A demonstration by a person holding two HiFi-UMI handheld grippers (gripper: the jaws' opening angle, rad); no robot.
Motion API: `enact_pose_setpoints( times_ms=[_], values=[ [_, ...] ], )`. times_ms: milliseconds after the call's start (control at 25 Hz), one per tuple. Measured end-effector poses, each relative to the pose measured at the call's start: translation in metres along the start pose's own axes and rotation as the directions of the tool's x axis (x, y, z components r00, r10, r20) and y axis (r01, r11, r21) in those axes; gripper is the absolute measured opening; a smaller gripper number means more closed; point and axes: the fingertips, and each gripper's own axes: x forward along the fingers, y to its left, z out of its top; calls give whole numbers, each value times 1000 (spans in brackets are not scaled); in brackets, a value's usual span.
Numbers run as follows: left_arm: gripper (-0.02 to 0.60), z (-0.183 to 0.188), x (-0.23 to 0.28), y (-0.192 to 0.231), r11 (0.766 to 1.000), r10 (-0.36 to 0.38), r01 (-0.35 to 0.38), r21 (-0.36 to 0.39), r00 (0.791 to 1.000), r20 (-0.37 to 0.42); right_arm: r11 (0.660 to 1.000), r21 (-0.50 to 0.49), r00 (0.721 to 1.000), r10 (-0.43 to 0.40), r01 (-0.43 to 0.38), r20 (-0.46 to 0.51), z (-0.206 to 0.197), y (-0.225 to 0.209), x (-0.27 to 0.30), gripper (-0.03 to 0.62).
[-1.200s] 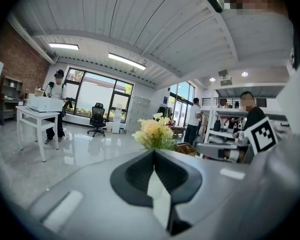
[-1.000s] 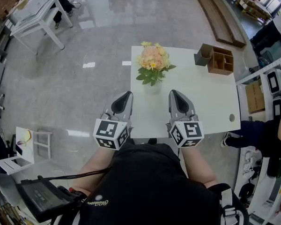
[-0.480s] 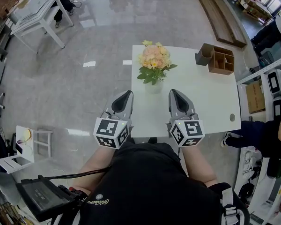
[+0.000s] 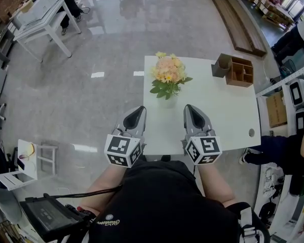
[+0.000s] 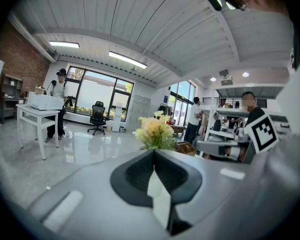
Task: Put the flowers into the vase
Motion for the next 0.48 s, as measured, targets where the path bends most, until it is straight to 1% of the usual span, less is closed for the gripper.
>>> enact_pose_setpoints(
  times_ms=[480],
  values=[
    [6,0,6,3,1000,-3,3,1,1000,2,1000,1,1000,3,-3,-3,-2,-1,6,0]
  ],
)
